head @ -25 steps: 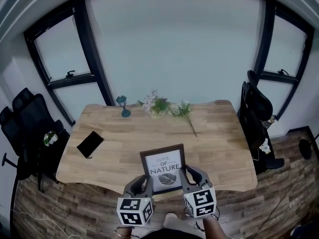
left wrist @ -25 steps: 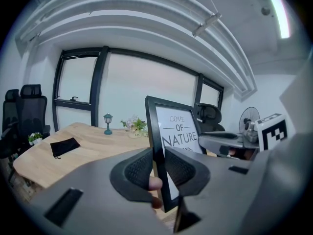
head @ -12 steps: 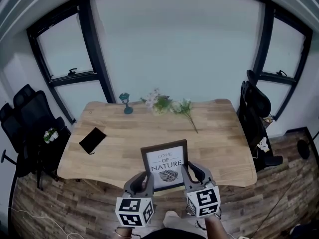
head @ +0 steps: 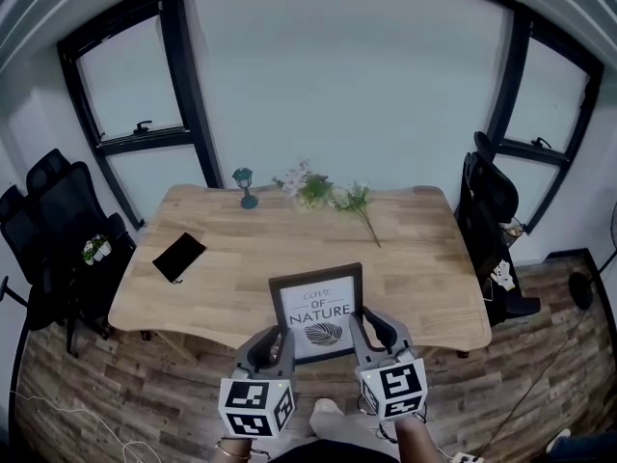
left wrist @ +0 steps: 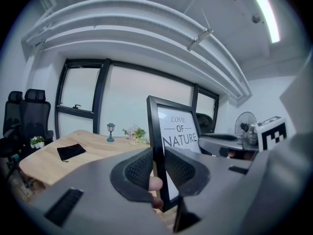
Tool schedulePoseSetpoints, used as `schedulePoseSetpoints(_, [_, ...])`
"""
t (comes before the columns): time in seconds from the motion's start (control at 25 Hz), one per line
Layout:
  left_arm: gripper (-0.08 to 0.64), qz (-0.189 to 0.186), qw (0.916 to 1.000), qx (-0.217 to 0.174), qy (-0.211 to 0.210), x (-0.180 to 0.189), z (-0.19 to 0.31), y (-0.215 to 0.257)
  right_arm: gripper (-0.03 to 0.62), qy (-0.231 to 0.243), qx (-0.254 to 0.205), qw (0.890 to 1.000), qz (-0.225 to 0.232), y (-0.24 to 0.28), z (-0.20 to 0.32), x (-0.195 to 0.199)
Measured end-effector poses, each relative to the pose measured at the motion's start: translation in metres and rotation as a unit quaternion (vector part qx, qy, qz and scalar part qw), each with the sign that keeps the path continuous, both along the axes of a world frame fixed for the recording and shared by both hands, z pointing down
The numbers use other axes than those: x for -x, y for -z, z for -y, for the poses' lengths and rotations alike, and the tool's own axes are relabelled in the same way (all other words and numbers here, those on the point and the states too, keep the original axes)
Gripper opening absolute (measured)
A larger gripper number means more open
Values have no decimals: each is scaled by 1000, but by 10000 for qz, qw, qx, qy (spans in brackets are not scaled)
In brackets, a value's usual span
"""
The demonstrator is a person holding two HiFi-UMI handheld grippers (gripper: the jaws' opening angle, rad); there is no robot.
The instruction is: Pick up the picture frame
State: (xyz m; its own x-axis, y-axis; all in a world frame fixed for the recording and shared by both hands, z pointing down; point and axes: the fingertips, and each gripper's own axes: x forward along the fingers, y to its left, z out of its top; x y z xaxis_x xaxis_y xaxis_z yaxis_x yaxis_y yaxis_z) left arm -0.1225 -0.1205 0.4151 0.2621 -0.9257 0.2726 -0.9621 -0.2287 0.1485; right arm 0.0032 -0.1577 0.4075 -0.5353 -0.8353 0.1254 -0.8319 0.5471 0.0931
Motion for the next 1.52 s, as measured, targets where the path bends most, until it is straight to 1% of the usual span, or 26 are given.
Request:
schedulePoseSetpoints(0.28, [66,0,10000,-79,58,1,-23,6,74,45,-92,9999,1,7,-22,2])
schedulePoseSetpoints(0.84, [66,6,9995,-307,38,0,-63,23,74,50,-328,9994,32,26,-63,0])
schedulePoseSetpoints(1.52, [66,-55,9990,-438,38,12,-103,30,74,87,-453,9989,-57,37,-103,13])
